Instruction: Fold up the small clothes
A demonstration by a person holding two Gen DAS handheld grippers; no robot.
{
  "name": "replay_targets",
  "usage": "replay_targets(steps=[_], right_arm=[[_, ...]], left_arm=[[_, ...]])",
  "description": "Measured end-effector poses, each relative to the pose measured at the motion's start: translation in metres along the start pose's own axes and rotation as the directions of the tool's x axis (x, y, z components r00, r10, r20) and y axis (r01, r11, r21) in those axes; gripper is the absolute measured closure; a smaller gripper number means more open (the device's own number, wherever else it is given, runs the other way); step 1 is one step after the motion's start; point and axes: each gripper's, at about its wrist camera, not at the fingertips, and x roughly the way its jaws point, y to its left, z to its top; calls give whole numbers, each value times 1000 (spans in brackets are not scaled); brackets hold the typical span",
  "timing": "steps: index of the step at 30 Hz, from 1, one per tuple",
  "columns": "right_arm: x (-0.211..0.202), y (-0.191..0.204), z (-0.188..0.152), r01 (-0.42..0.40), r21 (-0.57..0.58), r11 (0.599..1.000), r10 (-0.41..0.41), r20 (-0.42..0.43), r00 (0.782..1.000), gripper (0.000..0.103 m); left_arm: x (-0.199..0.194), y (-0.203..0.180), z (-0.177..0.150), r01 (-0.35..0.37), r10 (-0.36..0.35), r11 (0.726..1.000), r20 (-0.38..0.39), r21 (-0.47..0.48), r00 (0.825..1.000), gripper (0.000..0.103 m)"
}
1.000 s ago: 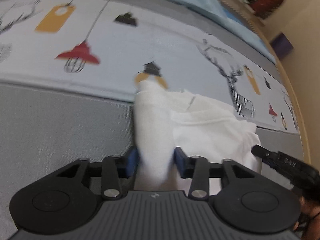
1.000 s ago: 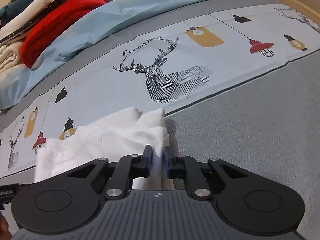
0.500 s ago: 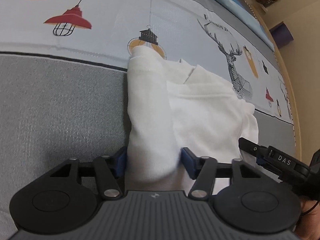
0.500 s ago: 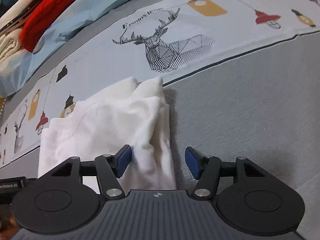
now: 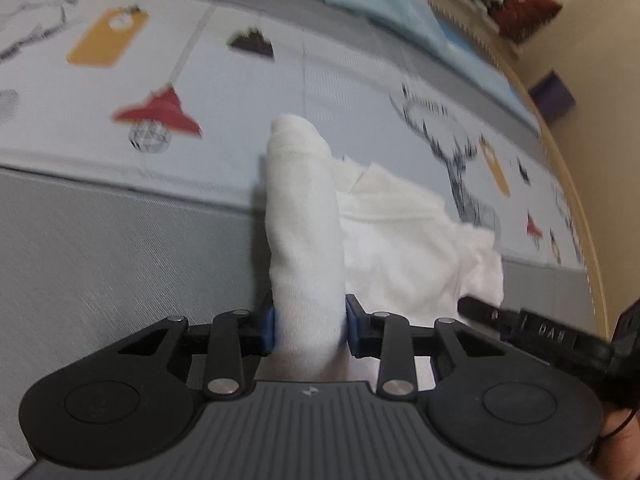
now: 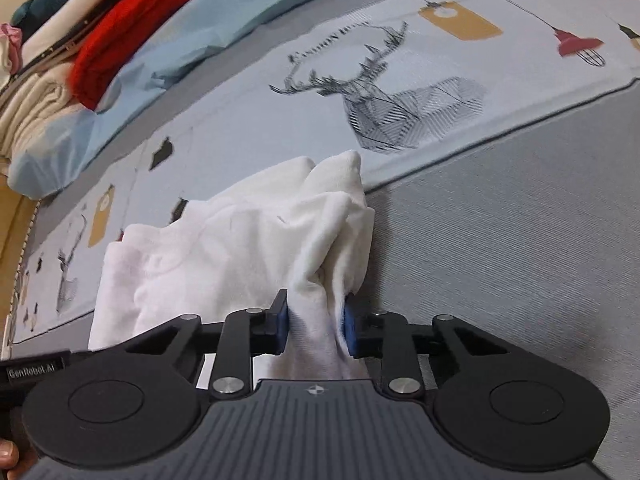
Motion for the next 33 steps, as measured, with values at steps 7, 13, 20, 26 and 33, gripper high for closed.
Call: replay_targets(steps=[7, 13, 20, 26, 33], right_arm=[[-4, 14, 4, 36, -50, 998, -33, 68, 997, 61], [-29, 4, 5, 32, -93, 995, -24, 89, 996, 59], [-24, -4, -13, 192, -191, 962, -202, -33, 979, 58], [-65, 3, -9, 58, -179, 982, -40, 101, 994, 58], [-33, 17, -35, 152, -441, 885, -222, -110, 969, 57]], left_arm=[[-24, 22, 7, 6, -4, 999, 48, -49, 999, 62], [-31, 11, -8, 27, -28, 998, 21, 59, 999, 55], [-25, 20, -27, -55, 56, 997, -22, 51, 998, 50], [-59, 4, -37, -24, 16, 990, 55, 140, 998, 51], [-17, -8, -76, -179, 242, 915, -137, 362, 961, 43]])
